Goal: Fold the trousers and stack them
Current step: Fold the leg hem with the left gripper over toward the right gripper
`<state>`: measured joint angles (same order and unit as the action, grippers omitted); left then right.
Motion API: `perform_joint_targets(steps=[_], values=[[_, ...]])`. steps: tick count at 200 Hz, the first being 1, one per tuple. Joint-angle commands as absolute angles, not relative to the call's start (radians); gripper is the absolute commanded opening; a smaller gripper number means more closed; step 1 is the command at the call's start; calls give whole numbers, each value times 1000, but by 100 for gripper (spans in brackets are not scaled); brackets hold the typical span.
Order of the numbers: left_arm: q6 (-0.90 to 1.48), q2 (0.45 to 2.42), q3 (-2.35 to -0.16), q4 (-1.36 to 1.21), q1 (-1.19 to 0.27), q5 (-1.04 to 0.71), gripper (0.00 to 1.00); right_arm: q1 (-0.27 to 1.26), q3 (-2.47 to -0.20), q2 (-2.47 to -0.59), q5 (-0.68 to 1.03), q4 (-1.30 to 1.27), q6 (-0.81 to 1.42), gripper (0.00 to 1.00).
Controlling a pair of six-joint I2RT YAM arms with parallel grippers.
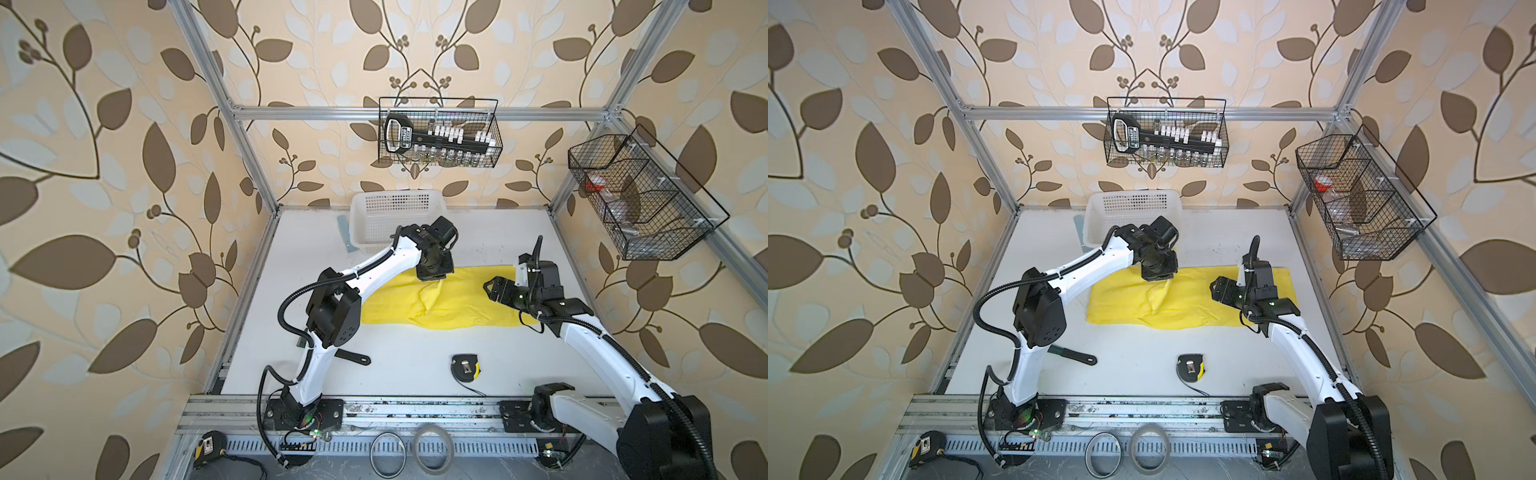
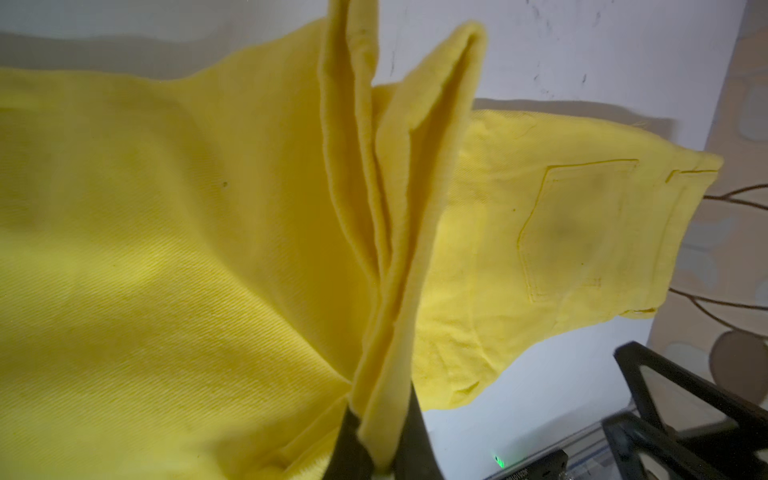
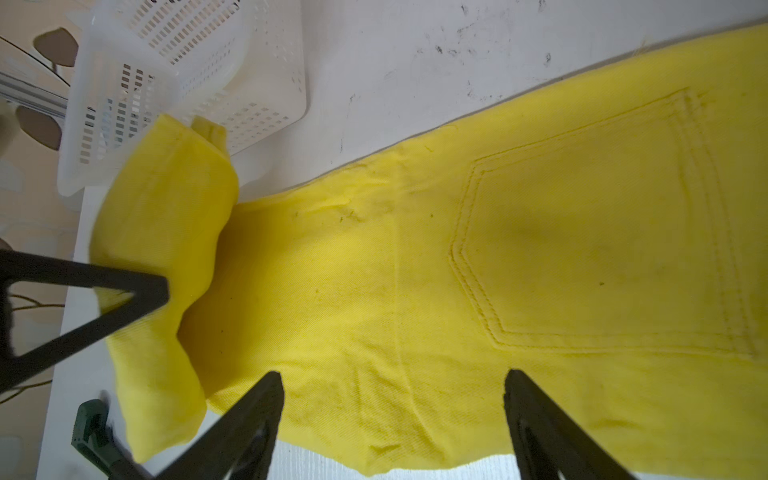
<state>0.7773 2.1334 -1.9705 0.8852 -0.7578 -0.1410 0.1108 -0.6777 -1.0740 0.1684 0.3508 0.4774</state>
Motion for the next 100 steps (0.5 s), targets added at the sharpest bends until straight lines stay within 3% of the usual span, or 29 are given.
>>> perform_joint_targets(steps=[1,47,71,100], values=[[828,2158,-2016,823,-779,-108,0,106,-650,-1057,175,350,452,84],[853,2231,-2058,789,-811,-142,4,102,-636,-1055,177,350,449,84],[836,2271,-2114,811,-815,-168,21,102,-634,-1054,178,351,450,84],[817,2257,-2123,776,-820,-210,23,99,-636,-1037,174,356,445,84]])
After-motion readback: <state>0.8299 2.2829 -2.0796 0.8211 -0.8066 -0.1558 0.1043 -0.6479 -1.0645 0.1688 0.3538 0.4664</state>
